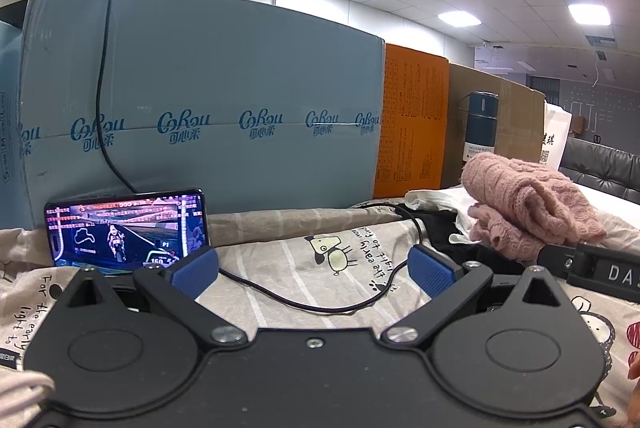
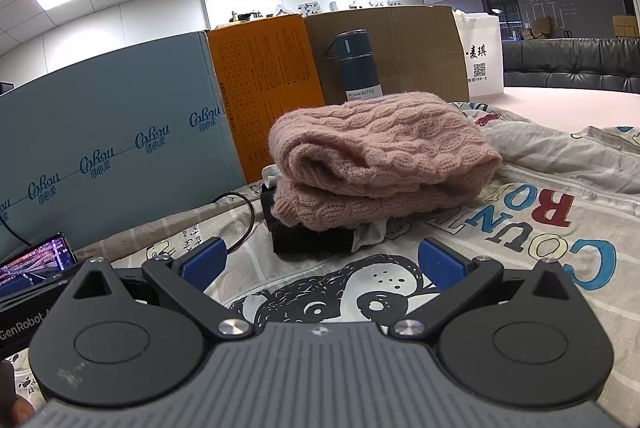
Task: Fold clothes
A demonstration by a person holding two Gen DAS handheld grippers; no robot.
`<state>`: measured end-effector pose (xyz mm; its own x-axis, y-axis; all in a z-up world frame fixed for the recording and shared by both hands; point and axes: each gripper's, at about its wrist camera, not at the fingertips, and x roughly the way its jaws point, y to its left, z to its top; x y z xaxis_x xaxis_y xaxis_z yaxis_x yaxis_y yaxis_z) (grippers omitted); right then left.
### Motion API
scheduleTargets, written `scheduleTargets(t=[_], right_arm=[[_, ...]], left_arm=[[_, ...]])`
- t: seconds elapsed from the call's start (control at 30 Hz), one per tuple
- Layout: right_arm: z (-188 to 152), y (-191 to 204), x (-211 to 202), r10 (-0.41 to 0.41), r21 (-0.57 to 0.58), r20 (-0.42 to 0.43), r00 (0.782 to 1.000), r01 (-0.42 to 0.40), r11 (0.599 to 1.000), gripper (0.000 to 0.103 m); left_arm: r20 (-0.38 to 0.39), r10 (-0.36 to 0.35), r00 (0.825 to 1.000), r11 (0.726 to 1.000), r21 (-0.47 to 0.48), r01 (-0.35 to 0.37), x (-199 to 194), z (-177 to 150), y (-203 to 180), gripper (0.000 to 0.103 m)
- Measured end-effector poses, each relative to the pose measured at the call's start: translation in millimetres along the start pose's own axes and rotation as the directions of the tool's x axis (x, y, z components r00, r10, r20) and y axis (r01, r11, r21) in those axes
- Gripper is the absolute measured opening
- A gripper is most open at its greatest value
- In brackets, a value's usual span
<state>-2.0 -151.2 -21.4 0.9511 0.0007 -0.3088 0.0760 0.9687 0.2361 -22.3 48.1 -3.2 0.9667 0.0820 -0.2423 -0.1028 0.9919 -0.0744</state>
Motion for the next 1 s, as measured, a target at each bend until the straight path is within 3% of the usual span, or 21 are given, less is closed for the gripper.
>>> scheduleTargets(t=[1.0], right_arm=[[-0.9, 0.4, 0.8, -0.002, -0.002, -0.005, 1.000, 0.002, 1.000, 0.103]], left_arm=[[0.022, -0.005, 1.000, 1.000, 0.001, 0.005, -2.4, 0.7, -0.6, 0.103]])
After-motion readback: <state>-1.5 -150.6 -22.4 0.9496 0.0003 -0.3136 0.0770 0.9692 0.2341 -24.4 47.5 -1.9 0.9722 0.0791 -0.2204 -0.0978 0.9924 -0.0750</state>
